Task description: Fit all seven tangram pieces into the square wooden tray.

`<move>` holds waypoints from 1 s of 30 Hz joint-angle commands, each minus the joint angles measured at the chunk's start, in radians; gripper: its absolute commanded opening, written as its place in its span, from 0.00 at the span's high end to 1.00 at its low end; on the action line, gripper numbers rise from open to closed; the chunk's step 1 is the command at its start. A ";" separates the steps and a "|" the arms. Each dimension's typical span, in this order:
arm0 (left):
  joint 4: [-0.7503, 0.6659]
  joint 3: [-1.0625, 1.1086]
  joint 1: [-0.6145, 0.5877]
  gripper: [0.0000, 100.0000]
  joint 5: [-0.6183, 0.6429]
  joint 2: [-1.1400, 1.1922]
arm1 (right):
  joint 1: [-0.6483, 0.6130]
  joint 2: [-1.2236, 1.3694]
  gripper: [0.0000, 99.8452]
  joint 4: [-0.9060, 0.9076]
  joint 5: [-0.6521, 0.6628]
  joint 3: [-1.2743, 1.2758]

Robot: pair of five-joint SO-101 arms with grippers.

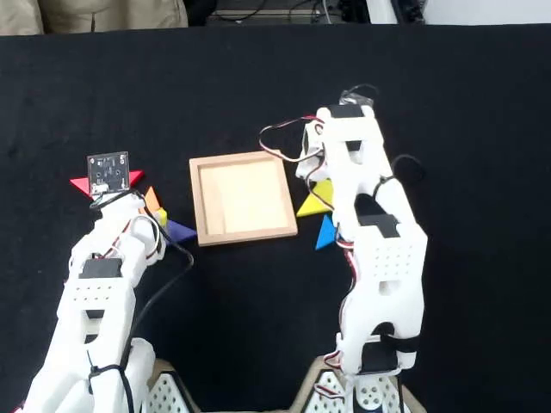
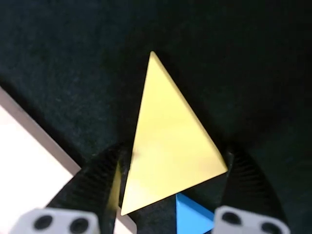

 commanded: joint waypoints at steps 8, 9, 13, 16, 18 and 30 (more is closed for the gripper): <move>-0.018 -0.008 0.008 0.84 0.003 0.002 | 0.012 -0.085 0.77 0.094 0.157 -0.104; -0.018 -0.008 0.007 0.84 0.003 0.002 | 0.009 -0.097 0.77 0.101 0.180 -0.107; -0.018 -0.008 0.007 0.84 0.003 0.002 | -0.014 -0.160 0.77 0.109 0.282 -0.110; -0.018 -0.010 -0.002 0.84 0.006 0.000 | -0.078 -0.236 0.77 0.112 0.388 -0.101; -0.018 -0.010 -0.035 0.84 0.012 0.000 | -0.146 -0.275 0.77 0.126 0.430 -0.107; -0.018 -0.036 -0.217 0.84 0.147 0.000 | -0.408 -0.246 0.77 0.018 0.448 -0.110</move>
